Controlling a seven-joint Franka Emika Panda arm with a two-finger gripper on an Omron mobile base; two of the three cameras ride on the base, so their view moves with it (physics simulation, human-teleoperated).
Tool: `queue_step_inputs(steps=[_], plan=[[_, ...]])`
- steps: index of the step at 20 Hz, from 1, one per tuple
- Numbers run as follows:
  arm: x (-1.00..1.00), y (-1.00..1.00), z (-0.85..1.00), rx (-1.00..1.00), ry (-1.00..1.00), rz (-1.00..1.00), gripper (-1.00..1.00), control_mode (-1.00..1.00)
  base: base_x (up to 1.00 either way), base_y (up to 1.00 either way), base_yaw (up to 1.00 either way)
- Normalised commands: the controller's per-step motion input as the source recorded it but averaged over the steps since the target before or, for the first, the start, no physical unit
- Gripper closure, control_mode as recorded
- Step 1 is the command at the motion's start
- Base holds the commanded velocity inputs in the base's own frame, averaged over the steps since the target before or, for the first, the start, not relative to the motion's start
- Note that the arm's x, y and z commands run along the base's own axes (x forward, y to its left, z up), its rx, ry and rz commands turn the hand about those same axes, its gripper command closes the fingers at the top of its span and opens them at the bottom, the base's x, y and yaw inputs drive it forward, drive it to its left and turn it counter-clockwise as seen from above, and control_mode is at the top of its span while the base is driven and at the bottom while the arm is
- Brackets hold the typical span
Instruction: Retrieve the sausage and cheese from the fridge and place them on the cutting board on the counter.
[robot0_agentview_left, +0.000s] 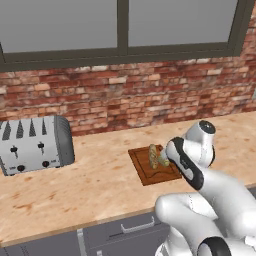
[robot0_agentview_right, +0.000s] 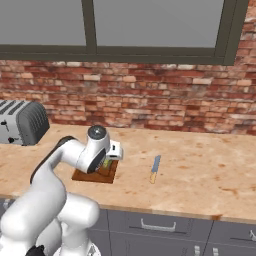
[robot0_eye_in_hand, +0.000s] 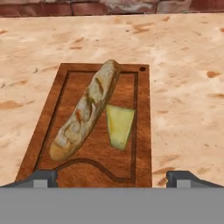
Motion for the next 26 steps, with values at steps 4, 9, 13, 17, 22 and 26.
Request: queue_step_inputs(steps=[4,9,13,17,22,26], plan=[[-0.74,0.00,0.33,0.00,-0.18,-0.03,-1.00,-1.00,0.00,0.00,0.00],[-0.77,0.05,0.27,0.02,-0.27,-0.09,-1.00,-1.00,0.00,0.00,0.00],[-0.59,0.17,0.33,0.00,-0.15,-0.09,-1.00,-1.00,0.00,0.00,0.00],[-0.45,0.11,0.40,0.00,0.14,-0.11,-1.00,-1.00,0.00,0.00,0.00],[-0.55,0.31,-0.09,-0.15,-0.01,-0.14,-1.00,-1.00,0.00,0.00,0.00],[-0.01,0.01,0.00,0.00,0.01,0.00,-1.00,-1.00,0.00,0.00,0.00]])
